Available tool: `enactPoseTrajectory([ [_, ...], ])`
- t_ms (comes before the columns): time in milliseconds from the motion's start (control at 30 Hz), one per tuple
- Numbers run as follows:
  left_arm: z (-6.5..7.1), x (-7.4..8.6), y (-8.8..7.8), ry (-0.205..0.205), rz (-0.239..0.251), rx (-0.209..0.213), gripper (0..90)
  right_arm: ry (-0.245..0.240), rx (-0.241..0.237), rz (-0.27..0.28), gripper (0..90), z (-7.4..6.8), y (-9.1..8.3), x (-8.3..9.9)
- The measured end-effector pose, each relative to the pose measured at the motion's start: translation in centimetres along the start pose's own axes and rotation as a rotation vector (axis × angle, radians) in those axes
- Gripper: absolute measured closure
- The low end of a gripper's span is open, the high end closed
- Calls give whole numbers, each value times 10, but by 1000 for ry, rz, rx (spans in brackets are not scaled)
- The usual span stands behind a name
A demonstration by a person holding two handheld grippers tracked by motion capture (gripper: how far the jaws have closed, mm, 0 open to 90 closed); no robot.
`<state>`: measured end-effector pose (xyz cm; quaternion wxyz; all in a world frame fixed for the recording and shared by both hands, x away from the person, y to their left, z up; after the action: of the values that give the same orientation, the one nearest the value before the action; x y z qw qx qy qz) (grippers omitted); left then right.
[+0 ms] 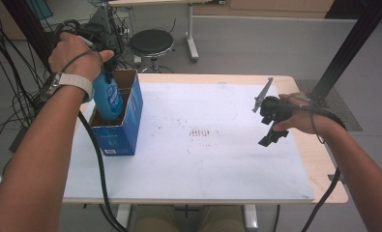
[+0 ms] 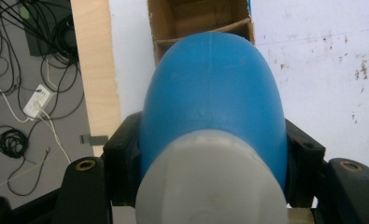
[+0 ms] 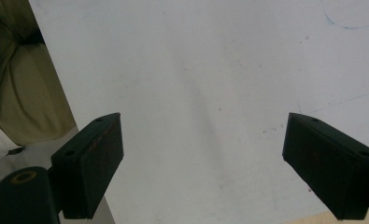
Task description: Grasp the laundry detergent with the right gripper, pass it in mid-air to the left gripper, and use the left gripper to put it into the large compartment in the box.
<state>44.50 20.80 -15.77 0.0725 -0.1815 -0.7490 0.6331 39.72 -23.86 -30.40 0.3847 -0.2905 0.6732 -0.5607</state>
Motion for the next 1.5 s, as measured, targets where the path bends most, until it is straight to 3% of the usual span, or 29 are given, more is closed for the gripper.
enactPoseTrajectory([
  [333, 2, 2, 16, 6, -15, 4, 371, 9, 2, -10, 125, 0, 2, 2],
  [1500, 11, 4, 65, 14, 0, -3, 371, 14, 0, -13, 124, -2, 8, 4],
])
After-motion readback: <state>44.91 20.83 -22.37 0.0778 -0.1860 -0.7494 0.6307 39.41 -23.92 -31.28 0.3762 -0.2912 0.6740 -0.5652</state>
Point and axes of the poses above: each handheld gripper's, and its own axes: y roughly forward along the jaws, x roughly out of its underside, z roughly to its right, the point moved 2 cm from there along y, roughly forward along the jaws, and after that the axes turned 14 degrees about y, right-handed, at the moved point
